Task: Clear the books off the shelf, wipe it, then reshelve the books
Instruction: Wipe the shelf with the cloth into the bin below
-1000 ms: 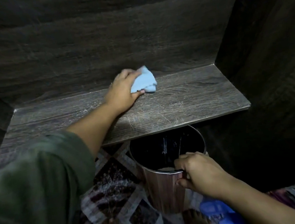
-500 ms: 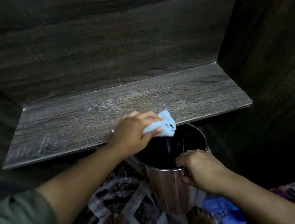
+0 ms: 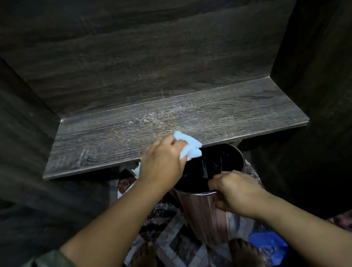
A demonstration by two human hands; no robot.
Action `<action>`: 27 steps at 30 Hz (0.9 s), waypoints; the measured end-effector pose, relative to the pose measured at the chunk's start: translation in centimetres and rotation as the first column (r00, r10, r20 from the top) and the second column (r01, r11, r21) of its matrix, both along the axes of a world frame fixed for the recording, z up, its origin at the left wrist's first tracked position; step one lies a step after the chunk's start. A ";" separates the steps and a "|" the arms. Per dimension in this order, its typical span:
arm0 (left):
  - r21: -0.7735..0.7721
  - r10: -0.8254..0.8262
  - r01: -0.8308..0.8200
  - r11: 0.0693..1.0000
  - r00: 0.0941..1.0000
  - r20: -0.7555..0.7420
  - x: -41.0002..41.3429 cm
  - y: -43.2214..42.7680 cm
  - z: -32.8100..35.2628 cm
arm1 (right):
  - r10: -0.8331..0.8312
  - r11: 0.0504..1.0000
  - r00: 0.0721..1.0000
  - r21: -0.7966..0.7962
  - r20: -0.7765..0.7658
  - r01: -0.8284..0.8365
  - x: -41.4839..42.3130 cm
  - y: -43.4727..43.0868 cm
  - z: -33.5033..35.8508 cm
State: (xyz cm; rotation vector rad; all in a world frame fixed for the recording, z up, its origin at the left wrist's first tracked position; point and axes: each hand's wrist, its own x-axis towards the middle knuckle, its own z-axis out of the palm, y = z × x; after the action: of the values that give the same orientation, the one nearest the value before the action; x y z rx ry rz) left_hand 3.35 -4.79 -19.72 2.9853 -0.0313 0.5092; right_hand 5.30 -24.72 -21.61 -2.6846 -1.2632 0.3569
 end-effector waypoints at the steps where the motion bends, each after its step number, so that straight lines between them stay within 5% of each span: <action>1: 0.000 -0.008 0.008 1.000 1.000 -0.010 -0.3 0.1 -0.4 | 0.004 1.000 1.000 0.002 0.003 -0.004 -0.1 0.3 0.1; 5: -0.033 0.086 -0.081 0.996 0.980 0.180 -0.6 0.3 0.2 | 0.026 1.000 0.999 -0.002 0.019 -0.026 -0.2 1.6 0.2; 10: -0.050 0.136 -0.133 0.990 0.990 0.047 -1.4 2.3 -1.4 | 0.054 0.998 0.998 -0.029 0.029 -0.053 -0.1 3.4 0.1; 15: -0.100 0.383 -0.373 0.922 0.915 0.124 -1.2 6.9 0.4 | 0.079 0.996 0.996 -0.033 0.042 -0.078 -0.1 5.4 0.3; 21: 0.030 0.681 -0.682 0.731 0.724 -0.109 -1.2 15.1 1.6 | 0.113 0.991 0.993 -0.080 0.020 -0.111 -0.1 7.6 0.1; 24: 0.129 0.612 -0.603 0.787 0.738 -0.284 -1.5 19.0 -0.3 | 0.129 0.987 0.992 -0.097 0.010 -0.127 -0.3 8.3 0.2; 27: -0.020 0.512 -0.538 0.843 0.813 -0.278 -2.0 21.5 -1.6 | 0.142 0.985 0.990 -0.095 0.002 -0.141 -0.4 8.6 0.1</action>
State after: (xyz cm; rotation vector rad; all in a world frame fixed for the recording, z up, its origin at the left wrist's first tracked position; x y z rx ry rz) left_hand 1.33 16.69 -21.32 2.9047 0.8417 0.1385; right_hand 4.89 -16.11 -21.54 -2.6823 -1.4801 0.4337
